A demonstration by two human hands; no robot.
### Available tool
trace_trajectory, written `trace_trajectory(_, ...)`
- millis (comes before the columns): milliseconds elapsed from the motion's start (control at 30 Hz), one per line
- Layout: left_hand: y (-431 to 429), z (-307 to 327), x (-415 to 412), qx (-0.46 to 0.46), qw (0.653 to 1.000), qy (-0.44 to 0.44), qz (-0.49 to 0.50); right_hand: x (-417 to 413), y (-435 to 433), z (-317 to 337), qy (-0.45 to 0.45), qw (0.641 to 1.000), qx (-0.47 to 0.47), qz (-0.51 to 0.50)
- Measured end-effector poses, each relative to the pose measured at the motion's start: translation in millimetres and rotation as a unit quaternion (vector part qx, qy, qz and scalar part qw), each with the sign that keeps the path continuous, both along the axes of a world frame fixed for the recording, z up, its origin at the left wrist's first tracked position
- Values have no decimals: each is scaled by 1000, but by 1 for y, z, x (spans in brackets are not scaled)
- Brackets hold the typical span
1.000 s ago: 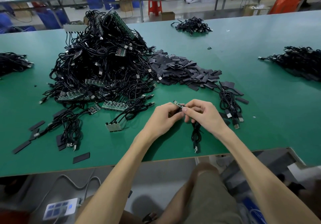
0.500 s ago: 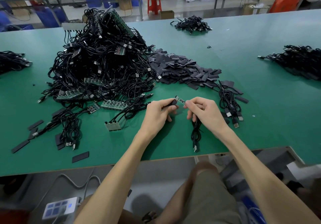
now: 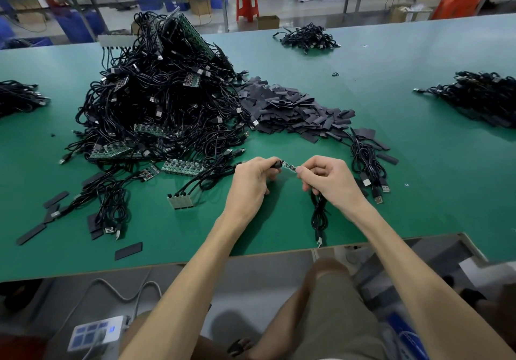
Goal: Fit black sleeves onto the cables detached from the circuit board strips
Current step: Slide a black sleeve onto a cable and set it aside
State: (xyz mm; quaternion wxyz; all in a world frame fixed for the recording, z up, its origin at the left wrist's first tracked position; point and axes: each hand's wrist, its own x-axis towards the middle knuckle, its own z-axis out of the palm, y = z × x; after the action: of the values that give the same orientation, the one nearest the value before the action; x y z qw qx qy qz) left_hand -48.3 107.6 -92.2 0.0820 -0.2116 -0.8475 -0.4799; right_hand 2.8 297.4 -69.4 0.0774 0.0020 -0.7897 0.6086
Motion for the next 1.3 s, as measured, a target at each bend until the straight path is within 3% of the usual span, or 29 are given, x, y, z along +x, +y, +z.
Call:
trace_trajectory(400, 1, 10, 9, -124, 990, 62, 17, -1, 0, -3, -8, 999, 8, 35)
trace_trajectory(900, 0, 13, 6, -108, 991, 77, -31, -2, 2, -4, -8, 999, 5, 50)
trace_trajectory(1300, 0, 18, 7, -79, 994, 34, -61, -1, 4, -2, 16, 999, -31, -15)
